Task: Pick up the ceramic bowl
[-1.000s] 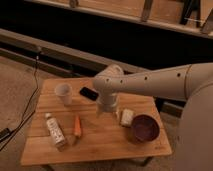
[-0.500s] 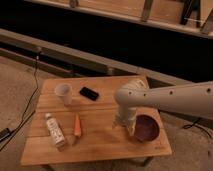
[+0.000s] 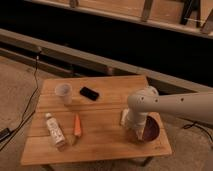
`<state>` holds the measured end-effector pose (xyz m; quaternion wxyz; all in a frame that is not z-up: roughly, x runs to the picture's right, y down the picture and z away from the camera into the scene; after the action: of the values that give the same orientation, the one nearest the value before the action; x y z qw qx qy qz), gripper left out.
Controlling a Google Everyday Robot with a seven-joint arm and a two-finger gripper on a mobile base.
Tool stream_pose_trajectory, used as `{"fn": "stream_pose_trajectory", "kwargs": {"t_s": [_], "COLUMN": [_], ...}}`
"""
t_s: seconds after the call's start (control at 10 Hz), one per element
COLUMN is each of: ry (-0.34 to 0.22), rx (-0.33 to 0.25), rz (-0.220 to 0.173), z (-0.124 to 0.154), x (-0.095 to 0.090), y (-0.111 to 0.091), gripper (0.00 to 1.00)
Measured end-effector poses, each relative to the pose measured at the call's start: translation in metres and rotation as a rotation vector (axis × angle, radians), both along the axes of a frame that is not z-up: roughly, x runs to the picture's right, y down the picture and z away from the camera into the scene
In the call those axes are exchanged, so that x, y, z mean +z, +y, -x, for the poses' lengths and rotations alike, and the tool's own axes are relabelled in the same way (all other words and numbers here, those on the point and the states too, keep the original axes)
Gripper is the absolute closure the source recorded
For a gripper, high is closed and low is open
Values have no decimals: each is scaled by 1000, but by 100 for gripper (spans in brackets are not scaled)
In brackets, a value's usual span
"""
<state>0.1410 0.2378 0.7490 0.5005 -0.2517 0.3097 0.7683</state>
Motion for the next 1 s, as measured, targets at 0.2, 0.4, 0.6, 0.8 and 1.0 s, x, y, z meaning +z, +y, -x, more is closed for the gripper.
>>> {"fn": "stream_pose_trajectory", "kwargs": {"t_s": [0.2, 0.4, 0.6, 0.8, 1.0], "ry": [-34, -79, -120, -162, -178], "rx": [-61, -138, -185, -199, -190], "rz": [16, 32, 40, 42, 37], "z": [-18, -27, -23, -13, -8], "x": [17, 30, 41, 56, 64], "y": [-5, -23, -33, -30, -27], "gripper": [35, 35, 35, 35, 35]}}
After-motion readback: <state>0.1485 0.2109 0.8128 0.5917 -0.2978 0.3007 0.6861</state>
